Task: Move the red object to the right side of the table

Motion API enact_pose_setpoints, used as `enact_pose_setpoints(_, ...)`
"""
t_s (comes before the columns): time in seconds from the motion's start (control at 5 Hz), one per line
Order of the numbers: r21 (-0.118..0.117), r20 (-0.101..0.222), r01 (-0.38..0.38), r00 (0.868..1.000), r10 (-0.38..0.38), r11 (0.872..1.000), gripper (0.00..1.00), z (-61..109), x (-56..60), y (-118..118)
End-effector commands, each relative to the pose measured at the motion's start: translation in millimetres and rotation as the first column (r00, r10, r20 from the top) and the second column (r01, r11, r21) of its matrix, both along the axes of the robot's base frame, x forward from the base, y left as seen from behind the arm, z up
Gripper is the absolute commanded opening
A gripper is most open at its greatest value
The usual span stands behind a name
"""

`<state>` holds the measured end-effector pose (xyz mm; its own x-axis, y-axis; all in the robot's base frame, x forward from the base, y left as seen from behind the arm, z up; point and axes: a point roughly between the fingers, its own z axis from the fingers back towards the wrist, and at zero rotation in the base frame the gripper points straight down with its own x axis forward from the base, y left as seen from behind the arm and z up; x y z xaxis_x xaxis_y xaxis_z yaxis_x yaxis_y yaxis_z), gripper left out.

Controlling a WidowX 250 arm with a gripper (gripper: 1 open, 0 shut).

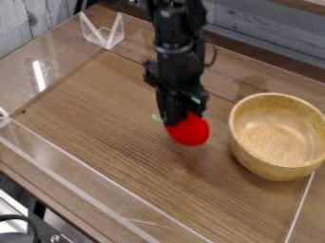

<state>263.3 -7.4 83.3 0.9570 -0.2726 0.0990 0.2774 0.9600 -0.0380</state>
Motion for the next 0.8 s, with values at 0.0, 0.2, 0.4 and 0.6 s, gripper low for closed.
enact_pose_setpoints(0.0, 0.007, 0.064, 0.045, 0.997, -0.045, 0.999, 0.00, 13.8, -4.6, -44)
enact_pose_setpoints(0.2, -0.008, 0.047, 0.090, 0.995, -0.090, 0.996, 0.00, 1.1, -15.3, -95)
enact_pose_setpoints(0.4, -0.018, 0.031, 0.109, 0.994, -0.108, 0.994, 0.00, -9.7, -25.0, -103)
enact_pose_setpoints(0.6, -0.015, 0.019, 0.089, 0.996, -0.089, 0.996, 0.00, -15.2, -26.2, -90)
